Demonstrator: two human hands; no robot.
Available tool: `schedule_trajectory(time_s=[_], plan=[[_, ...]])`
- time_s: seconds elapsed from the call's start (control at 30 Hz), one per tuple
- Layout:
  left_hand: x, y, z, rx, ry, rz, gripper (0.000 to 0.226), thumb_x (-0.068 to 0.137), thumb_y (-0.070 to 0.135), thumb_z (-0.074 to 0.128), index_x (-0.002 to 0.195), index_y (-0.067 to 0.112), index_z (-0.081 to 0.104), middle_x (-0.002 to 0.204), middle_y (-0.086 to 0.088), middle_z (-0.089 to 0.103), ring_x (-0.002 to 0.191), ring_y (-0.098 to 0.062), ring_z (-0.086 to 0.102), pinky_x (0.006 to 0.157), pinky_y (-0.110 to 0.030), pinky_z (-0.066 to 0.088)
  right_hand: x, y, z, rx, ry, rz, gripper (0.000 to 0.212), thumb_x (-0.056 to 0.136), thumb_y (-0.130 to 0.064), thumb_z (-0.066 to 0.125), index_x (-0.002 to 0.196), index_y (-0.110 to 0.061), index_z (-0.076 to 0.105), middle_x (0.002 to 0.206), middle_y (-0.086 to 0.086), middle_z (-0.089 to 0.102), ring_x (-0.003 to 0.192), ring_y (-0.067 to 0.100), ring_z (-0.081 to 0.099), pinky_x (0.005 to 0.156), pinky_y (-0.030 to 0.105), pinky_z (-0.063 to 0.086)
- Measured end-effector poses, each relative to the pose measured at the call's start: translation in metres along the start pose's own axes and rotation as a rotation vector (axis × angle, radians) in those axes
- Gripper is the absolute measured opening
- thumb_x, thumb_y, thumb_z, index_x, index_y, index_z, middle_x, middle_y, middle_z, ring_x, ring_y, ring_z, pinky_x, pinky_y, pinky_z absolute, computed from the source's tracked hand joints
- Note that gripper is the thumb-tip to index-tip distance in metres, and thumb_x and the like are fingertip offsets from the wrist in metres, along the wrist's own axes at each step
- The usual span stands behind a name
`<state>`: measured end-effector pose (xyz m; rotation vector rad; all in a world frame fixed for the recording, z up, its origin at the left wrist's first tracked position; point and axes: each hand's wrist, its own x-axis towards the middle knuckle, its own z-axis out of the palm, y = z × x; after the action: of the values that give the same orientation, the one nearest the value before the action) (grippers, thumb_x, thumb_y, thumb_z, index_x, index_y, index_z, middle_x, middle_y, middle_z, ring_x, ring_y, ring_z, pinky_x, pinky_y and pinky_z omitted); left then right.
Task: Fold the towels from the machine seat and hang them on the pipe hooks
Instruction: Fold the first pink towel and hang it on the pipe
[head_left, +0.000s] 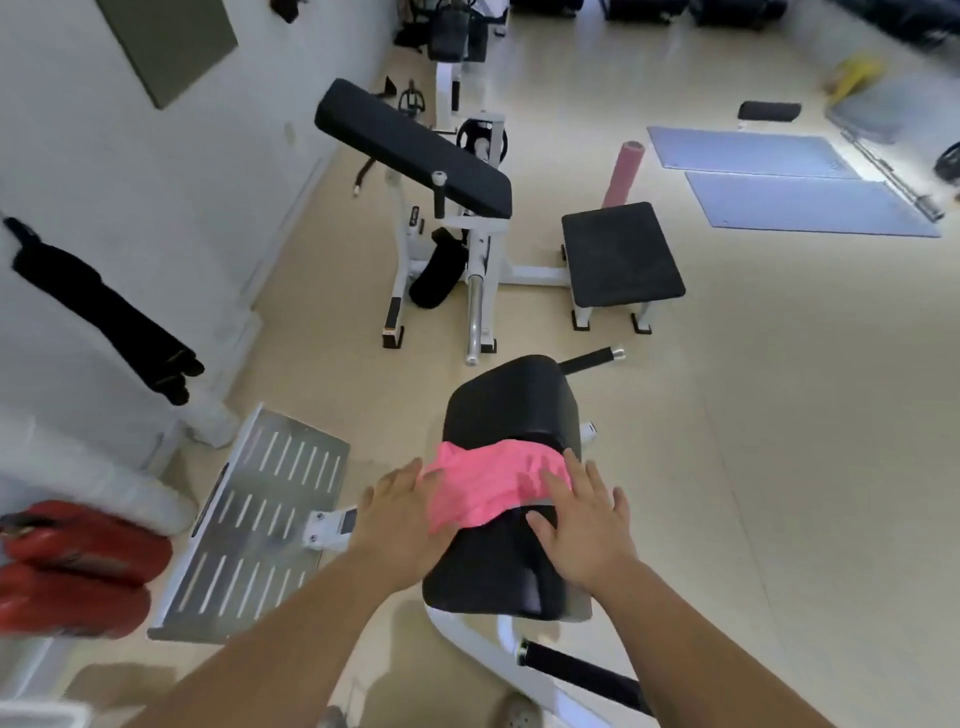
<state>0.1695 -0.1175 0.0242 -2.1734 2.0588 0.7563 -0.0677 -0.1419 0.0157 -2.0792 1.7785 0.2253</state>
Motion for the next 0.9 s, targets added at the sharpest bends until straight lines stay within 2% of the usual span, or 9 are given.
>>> schedule_trajectory(time_s=[0.13,0.2,0.27,0.43,0.57,0.67,0.77,0.83,0.9], plan=[[0.005,0.041,0.017,-0.186,-0.094,0.048,0.06,0.091,0.046,0.063,0.146,0.029,0.045,0.141,0.005,0.054,0.13,-0.022,0.05,0.107,-0.033,0.039,0.006,0.046,0.017,0.087,-0.14,0.046,0.063,0.101,-0.051,0.038,0.158,-0.035,0.015,0.17,-0.001,0.003,0.156,0.026,0.003,0.121,0.055,0.015],[0.01,0.051,0.024,-0.245,-0.123,0.056,0.049,0.091,0.037,0.068,0.137,0.024,0.057,0.128,0.005,0.061,0.119,-0.019,0.056,0.095,-0.025,0.039,0.009,0.056,0.028,0.134,-0.19,0.03,0.065,0.1,-0.05,0.041,0.158,-0.032,0.018,0.169,-0.002,0.008,0.155,0.025,0.008,0.12,0.055,0.021],[0.021,0.056,0.031,-0.225,-0.147,0.057,0.046,0.093,0.037,0.067,0.134,0.022,0.058,0.127,0.003,0.061,0.115,-0.018,0.055,0.091,-0.024,0.037,0.013,0.061,0.039,0.159,-0.235,0.012,0.065,0.1,-0.049,0.041,0.158,-0.032,0.018,0.168,-0.004,0.009,0.155,0.023,0.01,0.118,0.054,0.025],[0.057,0.061,0.042,-0.297,-0.247,0.094,0.056,0.092,0.035,0.069,0.144,0.03,0.049,0.13,0.015,0.051,0.12,-0.009,0.049,0.097,-0.022,0.036,0.029,0.064,0.05,0.283,-0.265,0.014,0.066,0.1,-0.046,0.043,0.159,-0.031,0.019,0.169,-0.006,0.01,0.153,0.022,0.019,0.116,0.048,0.032],[0.091,0.065,0.055,-0.382,-0.322,0.08,0.057,0.094,0.035,0.067,0.147,0.024,0.049,0.138,0.015,0.052,0.129,-0.009,0.049,0.106,-0.023,0.035,0.046,0.061,0.061,0.394,-0.289,0.036,0.065,0.098,-0.048,0.041,0.158,-0.034,0.02,0.167,-0.009,0.019,0.152,0.019,0.023,0.119,0.045,0.031],[0.112,0.068,0.065,-0.516,-0.321,0.016,0.028,0.095,0.034,0.065,0.123,0.029,0.065,0.113,0.019,0.066,0.111,-0.013,0.062,0.098,-0.03,0.048,0.051,0.055,0.071,0.444,-0.337,0.082,0.062,0.1,-0.042,0.043,0.158,-0.031,0.024,0.166,-0.009,0.021,0.153,0.018,0.022,0.123,0.038,0.024],[0.124,0.075,0.073,-0.719,-0.271,-0.148,0.026,0.095,0.03,0.068,0.12,0.025,0.066,0.107,0.017,0.065,0.107,-0.011,0.06,0.089,-0.024,0.043,0.048,0.051,0.079,0.516,-0.333,0.154,0.058,0.102,-0.034,0.047,0.157,-0.025,0.031,0.168,-0.006,0.018,0.154,0.016,0.016,0.123,0.03,0.016],[0.129,0.08,0.078,-0.737,-0.204,-0.192,0.009,0.093,0.021,0.069,0.102,0.024,0.069,0.096,0.017,0.067,0.096,-0.011,0.062,0.076,-0.018,0.043,0.047,0.051,0.083,0.548,-0.318,0.174,0.059,0.102,-0.034,0.05,0.157,-0.024,0.032,0.168,-0.004,0.017,0.155,0.015,0.013,0.123,0.029,0.013],[0.133,0.085,0.079,-0.721,-0.192,-0.169,0.009,0.094,0.012,0.066,0.088,0.017,0.071,0.081,0.011,0.066,0.078,-0.01,0.057,0.064,-0.016,0.039,0.048,0.05,0.084,0.566,-0.341,0.195,0.06,0.101,-0.035,0.05,0.157,-0.023,0.033,0.168,-0.004,0.016,0.155,0.015,0.012,0.123,0.029,0.013]])
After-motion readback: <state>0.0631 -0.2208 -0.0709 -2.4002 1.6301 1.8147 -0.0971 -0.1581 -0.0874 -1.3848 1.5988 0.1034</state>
